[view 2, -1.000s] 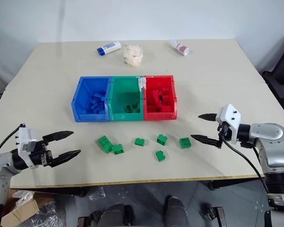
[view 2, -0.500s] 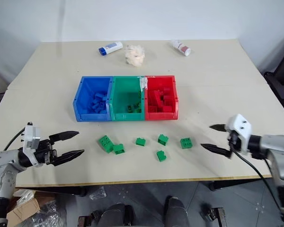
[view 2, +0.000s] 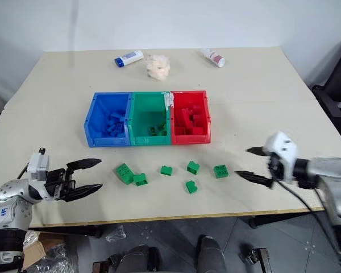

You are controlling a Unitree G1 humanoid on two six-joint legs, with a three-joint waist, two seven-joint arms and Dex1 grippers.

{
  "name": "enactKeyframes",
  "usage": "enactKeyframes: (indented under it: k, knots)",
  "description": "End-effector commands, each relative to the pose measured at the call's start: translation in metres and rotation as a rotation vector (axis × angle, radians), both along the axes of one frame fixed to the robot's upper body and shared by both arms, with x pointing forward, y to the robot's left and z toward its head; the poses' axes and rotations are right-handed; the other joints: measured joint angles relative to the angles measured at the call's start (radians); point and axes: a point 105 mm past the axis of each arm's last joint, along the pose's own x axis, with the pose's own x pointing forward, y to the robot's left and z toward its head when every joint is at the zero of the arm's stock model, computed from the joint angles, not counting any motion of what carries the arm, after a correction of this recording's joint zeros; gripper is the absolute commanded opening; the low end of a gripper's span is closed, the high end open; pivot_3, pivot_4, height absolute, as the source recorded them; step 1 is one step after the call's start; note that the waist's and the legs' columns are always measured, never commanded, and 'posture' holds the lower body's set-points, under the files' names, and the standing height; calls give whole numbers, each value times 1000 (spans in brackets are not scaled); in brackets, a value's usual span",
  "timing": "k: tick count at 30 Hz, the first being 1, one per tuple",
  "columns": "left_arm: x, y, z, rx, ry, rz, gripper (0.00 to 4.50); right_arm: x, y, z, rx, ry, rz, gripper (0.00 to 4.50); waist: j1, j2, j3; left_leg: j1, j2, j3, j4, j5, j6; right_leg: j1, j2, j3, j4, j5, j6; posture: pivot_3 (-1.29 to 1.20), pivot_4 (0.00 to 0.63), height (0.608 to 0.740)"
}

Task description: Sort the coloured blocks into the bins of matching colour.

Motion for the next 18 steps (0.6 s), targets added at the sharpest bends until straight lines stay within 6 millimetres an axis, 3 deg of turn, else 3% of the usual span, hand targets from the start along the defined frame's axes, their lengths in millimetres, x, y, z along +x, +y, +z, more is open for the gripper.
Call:
enactKeyframes:
  k: [1,10,13,18]
  knots:
    - [-17,2,-4,11,-47,-70,4462,6,18,-3,9,-1,38,4500,2,0,0,0,0,0,0,0,0,0,0,0,0,0,0,0,150,740]
    - [-24,0,-9,33,-75,-67,4462,18,33,-36,-47,44,77,4500,2,-1,0,-1,-1,0,1,-1,1,1,0,0,-1,0,1,0,150,740]
    - [-23,-1,-9,34,-84,-59,4500,20,32,-40,-65,31,68,3895,-1,-1,0,0,0,0,1,-1,1,1,0,0,0,0,1,0,150,740]
    - [-24,-2,-9,28,-90,-49,4500,20,32,-35,-41,-10,56,2362,1,-1,0,0,0,0,1,-1,1,1,0,0,-1,0,1,0,150,740]
